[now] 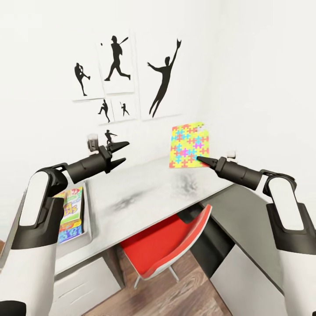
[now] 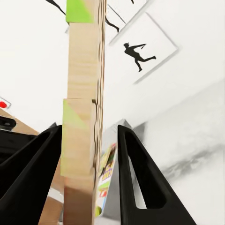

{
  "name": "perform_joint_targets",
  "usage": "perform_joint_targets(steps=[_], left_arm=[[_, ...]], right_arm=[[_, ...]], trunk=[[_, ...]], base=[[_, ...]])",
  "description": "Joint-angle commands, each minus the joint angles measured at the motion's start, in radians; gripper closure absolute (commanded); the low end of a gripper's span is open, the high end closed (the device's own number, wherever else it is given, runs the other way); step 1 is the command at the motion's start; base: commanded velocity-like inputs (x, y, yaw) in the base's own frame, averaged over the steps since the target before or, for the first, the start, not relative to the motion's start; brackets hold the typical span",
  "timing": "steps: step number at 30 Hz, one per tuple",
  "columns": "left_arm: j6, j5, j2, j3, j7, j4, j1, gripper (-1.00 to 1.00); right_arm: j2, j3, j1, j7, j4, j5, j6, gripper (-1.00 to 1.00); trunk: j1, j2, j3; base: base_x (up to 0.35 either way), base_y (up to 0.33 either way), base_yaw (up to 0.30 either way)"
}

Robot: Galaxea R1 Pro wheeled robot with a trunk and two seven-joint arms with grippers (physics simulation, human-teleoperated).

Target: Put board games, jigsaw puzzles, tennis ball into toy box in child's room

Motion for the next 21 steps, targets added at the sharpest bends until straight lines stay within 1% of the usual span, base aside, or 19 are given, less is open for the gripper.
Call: perform_joint_targets(steps=[1,10,15,21], left_arm=[[0.003,0.01,0.0,0.001,0.01,0.0,0.0,-1.0],[0.003,0.01,0.001,0.003,0.011,0.0,0.006,-1.0],[0.003,0.01,0.005,0.003,0.012,0.001,0.006,-1.0],[0.003,0.01,0.007,0.004,0.012,0.001,0.007,-1.0]], right_arm=[[0.0,0.0,0.0,0.012,0.002,0.006,0.004,1.0],[0.002,0.054,0.017,0.011,0.025,0.006,0.004,1.0],[0.01,0.067,0.024,0.011,0.055,0.006,0.004,1.0],[0.023,0.071,0.026,0.011,0.069,0.006,0.004,1.0]], trunk=[[0.001,-0.002,-0.001],[0.001,-0.002,0.009],[0.001,-0.002,0.015],[0.001,-0.002,0.022]], base=[[0.0,0.0,0.227],[0.0,0.0,0.227],[0.0,0.0,0.227],[0.0,0.009,0.228]])
